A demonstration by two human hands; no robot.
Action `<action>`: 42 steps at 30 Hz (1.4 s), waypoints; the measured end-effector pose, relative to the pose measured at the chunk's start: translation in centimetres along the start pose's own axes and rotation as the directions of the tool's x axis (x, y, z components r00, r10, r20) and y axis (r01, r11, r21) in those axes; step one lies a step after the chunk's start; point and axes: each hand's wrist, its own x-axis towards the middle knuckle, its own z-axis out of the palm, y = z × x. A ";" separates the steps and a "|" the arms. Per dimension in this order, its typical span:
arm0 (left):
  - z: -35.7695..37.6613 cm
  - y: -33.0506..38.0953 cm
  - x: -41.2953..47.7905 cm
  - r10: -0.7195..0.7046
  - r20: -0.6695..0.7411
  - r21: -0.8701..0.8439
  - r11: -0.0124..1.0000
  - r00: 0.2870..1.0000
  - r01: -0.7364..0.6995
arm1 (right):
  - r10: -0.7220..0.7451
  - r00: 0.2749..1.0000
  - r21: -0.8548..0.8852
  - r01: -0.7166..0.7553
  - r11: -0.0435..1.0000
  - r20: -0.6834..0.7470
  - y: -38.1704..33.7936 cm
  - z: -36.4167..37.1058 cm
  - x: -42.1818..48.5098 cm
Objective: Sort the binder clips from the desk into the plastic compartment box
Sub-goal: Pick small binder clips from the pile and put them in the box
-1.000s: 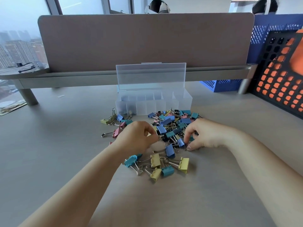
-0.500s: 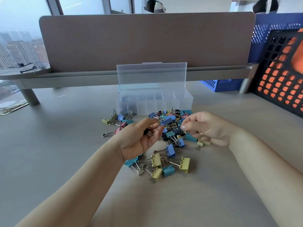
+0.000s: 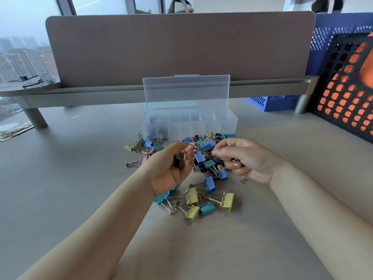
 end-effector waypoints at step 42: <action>0.5 -1.8 -0.4 0.451 0.183 0.935 -0.355 0.873 -0.012 | -0.165 0.983 -0.906 0.003 0.424 -0.074 -0.9 -0.2 -0.5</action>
